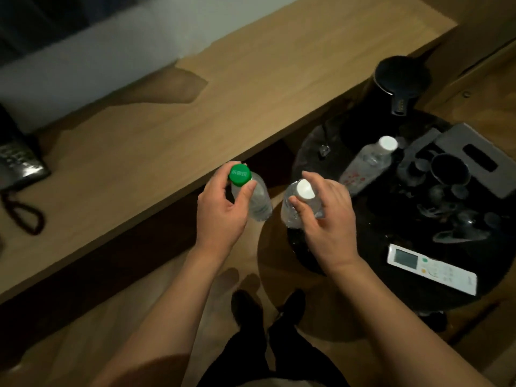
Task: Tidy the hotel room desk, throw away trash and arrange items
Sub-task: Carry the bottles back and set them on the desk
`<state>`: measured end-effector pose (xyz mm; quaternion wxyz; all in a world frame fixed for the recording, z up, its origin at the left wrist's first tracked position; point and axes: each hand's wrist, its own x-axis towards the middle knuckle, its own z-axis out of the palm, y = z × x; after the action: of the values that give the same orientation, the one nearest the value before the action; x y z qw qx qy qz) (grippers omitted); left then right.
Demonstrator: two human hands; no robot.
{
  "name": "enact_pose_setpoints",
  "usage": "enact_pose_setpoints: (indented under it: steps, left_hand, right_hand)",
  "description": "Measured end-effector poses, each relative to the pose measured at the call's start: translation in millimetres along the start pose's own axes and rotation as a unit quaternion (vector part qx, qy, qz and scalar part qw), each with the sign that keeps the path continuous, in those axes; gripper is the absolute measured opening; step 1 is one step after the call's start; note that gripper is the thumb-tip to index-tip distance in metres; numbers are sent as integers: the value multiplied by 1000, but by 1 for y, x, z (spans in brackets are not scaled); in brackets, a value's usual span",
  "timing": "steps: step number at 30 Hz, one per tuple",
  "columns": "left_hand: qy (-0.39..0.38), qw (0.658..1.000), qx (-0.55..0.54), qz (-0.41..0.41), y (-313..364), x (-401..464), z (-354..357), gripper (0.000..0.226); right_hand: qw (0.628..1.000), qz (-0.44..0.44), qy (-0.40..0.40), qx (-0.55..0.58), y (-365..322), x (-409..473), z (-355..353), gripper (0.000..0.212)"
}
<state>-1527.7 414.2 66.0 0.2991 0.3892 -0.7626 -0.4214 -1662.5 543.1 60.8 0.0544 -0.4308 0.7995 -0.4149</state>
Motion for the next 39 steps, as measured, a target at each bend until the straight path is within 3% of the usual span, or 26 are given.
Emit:
enact_pose_setpoints:
  steps: [8,19,27,39]
  left_hand:
    - [157,986,3,-47,-43,-12,-113,27]
    - [333,935,73,-94,-86,-77,-231,26]
    - [465,863,82,-178,-75,-150,-271,20]
    - [636,712,133,-265,-77,-318,-325,37]
  right_hand:
    - [994,-64,-81,25,-83,12,78,42]
    - [961,-190,-184,84,-189,-5,166,39]
    - [896,-272,-322,136,-249,-34,199,43]
    - [753,-421,-478,165,-347,-165,248,42]
